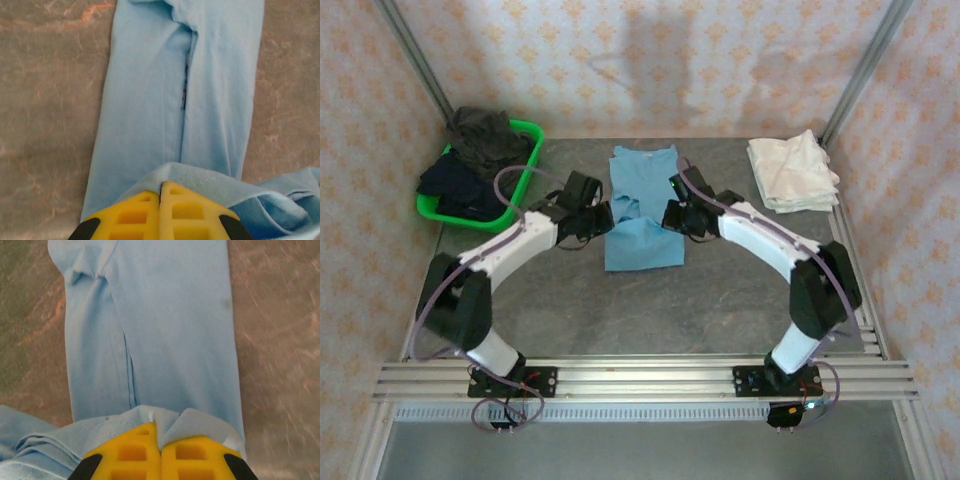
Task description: Fold and stack the t-shirts
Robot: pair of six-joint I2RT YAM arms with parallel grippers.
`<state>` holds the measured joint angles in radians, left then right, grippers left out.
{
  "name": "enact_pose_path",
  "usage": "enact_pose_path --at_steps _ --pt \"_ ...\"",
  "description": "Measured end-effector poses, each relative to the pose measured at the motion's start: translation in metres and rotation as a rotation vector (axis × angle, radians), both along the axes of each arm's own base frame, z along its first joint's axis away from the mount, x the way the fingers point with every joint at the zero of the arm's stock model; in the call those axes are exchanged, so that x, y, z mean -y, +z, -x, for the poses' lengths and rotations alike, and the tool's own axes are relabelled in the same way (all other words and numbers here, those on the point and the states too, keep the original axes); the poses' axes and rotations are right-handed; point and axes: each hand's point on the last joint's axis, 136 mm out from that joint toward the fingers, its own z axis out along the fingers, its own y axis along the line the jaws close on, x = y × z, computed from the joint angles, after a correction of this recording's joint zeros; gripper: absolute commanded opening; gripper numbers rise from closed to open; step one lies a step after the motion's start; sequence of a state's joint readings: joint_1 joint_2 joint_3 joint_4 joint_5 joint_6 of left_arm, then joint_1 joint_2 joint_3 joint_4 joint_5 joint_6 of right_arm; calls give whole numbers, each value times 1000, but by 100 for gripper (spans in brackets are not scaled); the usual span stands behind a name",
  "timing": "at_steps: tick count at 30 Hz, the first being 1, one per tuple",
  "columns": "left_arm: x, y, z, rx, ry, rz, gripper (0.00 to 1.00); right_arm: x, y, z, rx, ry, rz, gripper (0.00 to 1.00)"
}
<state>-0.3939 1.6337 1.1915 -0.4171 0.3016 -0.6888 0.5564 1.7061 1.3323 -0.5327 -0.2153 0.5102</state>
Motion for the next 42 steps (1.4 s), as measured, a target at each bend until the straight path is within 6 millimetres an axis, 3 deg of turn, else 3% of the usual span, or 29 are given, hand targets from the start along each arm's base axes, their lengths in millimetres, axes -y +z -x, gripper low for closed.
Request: enact_pose_path --at_steps 4,10,18,21,22,23,24,25,28,34,38,42 --pt "3 -11 -41 -39 -23 11 0 -1 -14 -28 -39 9 -19 1" --pt "4 -27 -76 -92 -49 10 0 1 -32 -57 -98 9 -34 1" --pt "-1 -47 -92 -163 -52 10 1 -4 -49 -87 -140 24 -41 8" --pt "-4 -51 -99 -177 -54 12 13 -3 -57 -93 -159 23 -36 10" --pt "-3 -51 -102 -185 -66 17 17 -1 -59 -94 -165 20 -33 15" --pt "-2 -51 -104 -187 -82 14 23 0 -61 -95 -171 18 -29 20" --pt "-2 -49 -111 -185 -92 13 36 2 -63 -96 -176 20 -24 24" --pt "0 -46 -117 -177 -108 11 40 4 -65 -97 -181 20 -18 26" --pt "0 -37 -127 -154 -134 8 44 13 -69 -99 -192 7 -11 40" --pt "-15 -26 -126 -149 -132 -6 46 27 -54 -111 -162 -26 1 39" --pt "-17 -30 -95 -183 -151 -30 42 26 -52 -99 -138 -23 -11 34" --pt "0 -37 -72 -196 -202 -30 35 7 -60 -82 -163 24 -33 30"
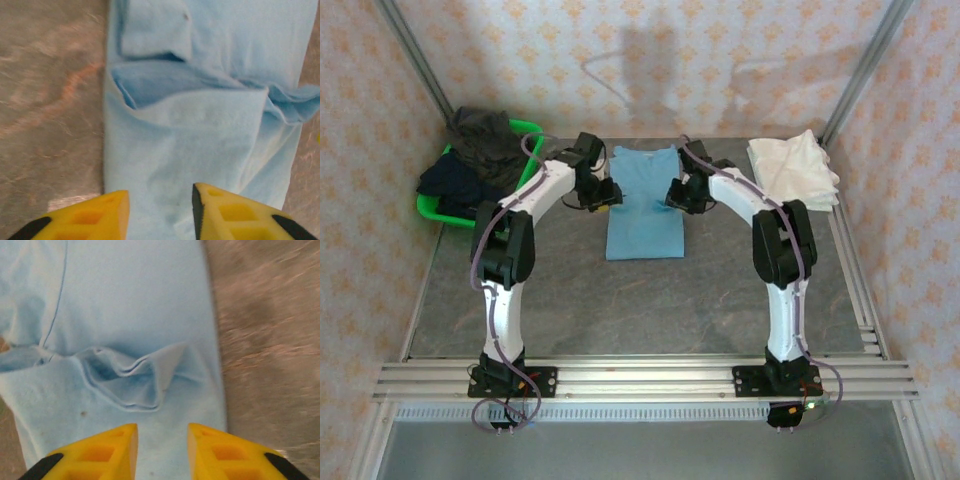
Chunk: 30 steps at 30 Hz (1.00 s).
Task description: Fold and stack the t-shirts
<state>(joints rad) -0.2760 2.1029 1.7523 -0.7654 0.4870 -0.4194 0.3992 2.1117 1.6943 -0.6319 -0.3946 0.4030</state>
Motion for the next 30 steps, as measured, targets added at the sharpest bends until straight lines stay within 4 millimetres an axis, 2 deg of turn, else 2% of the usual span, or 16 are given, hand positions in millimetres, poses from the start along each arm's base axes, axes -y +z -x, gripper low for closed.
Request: enact_pose_path --at_steps 3,5,9,11,14,21,24,25,26,30 --pt "9 -16 5 -18 -20 -2 36 -15 -8 -6 5 29 10 30" --pt "8 -31 3 -38 -17 -15 34 -19 -14 -13 12 40 21 23" --pt "-3 -68 2 -100 3 -61 32 -12 -25 -37 25 23 63 7" --pt "-6 -64 -4 -85 11 -60 32 -5 -30 -49 30 10 93 0" --pt "-11 -64 -9 -73 22 -81 32 9 -34 -59 29 -18 140 0" --pt "-16 -65 -11 -71 33 -105 33 34 -37 -60 16 -52 219 0" --pt "-18 -64 -11 -69 36 -116 33 37 -37 -60 24 -60 234 6" --pt "-19 -64 -11 -69 38 -121 33 38 -37 -58 23 -60 233 12" --pt "-20 -64 -11 -69 39 -125 33 39 -36 -53 22 -61 227 20" --pt "-23 -65 -12 -68 45 -146 34 34 -31 -27 13 -35 193 33"
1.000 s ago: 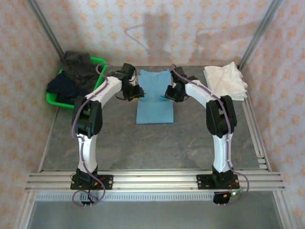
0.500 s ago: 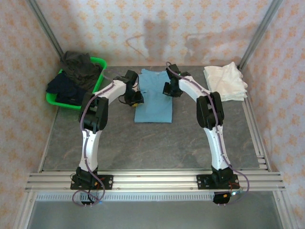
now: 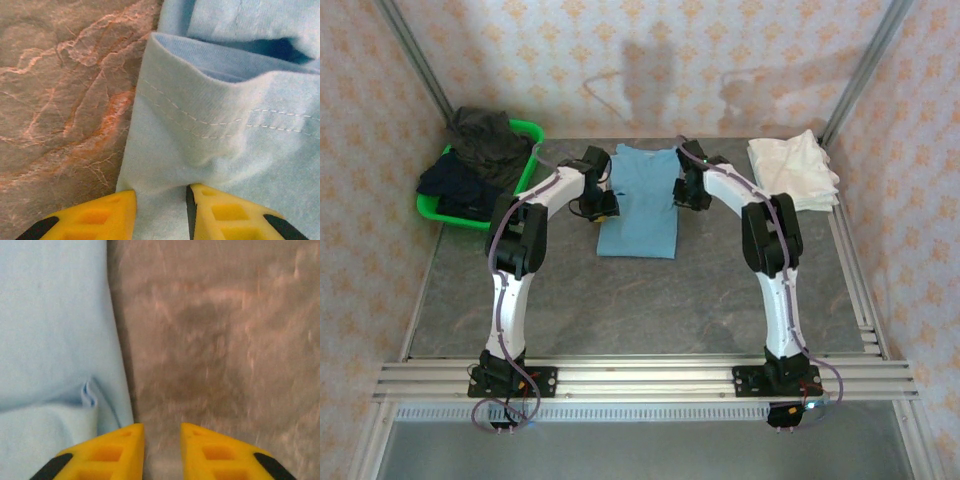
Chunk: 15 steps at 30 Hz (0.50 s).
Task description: Fold and stack the t-shirts
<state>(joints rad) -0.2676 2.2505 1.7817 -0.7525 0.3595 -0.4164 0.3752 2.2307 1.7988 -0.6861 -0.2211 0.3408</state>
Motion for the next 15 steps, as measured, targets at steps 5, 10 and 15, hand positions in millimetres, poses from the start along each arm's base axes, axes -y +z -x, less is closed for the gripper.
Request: enact_pose_path --at_steps 5,10,15 --pt "-2 0 0 -2 3 -10 33 -26 5 16 19 57 -57 35" --pt "-2 -1 1 -3 4 -13 33 -37 -3 22 10 80 -74 13" --pt "-7 -2 6 2 10 -20 31 -25 -10 24 3 41 -56 0"
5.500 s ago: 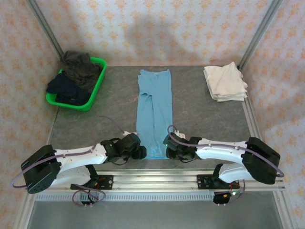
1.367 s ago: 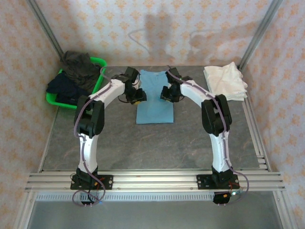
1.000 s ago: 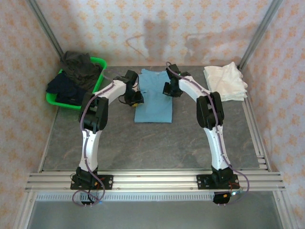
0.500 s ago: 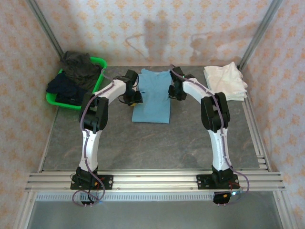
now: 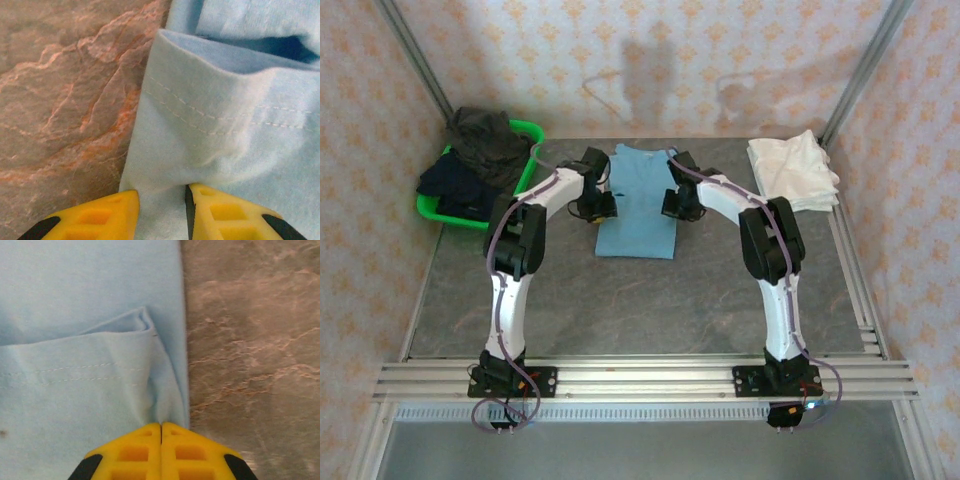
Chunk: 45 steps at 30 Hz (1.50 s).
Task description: Fold and stack the t-shirts
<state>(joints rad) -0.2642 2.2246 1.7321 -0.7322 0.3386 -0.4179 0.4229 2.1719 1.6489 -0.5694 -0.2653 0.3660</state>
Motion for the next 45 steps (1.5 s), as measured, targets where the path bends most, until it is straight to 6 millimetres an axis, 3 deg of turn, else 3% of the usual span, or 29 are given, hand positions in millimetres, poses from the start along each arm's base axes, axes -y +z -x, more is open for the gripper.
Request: enact_pose_path --at_steps 6,8,11,16,18,24,28,32,35,41,45 --pt "-4 0 5 0 8 5 31 18 6 12 0 -23 4 0" --pt "-4 0 5 1 8 7 31 19 10 11 9 -26 -1 15" --pt "-3 1 5 2 6 11 36 19 11 10 12 -24 -4 25" --pt "-4 7 9 3 6 1 49 21 11 16 15 -23 -12 29" --pt "-7 11 13 4 9 -6 49 21 15 22 18 -22 -18 29" --pt "-14 35 31 33 13 -16 50 -1 21 28 41 17 -52 32" --pt "-17 39 57 31 13 -24 51 -13 15 36 45 34 -64 48" --pt "-19 24 94 -10 20 -13 53 -9 -3 68 0 36 -47 53" --pt "-21 14 117 -39 30 1 53 -12 0 84 7 49 -38 53" --pt "-15 13 129 -2 59 83 55 -27 1 131 -4 107 -43 54" --pt "-7 9 129 19 79 147 55 -27 -6 138 -2 101 -56 55"
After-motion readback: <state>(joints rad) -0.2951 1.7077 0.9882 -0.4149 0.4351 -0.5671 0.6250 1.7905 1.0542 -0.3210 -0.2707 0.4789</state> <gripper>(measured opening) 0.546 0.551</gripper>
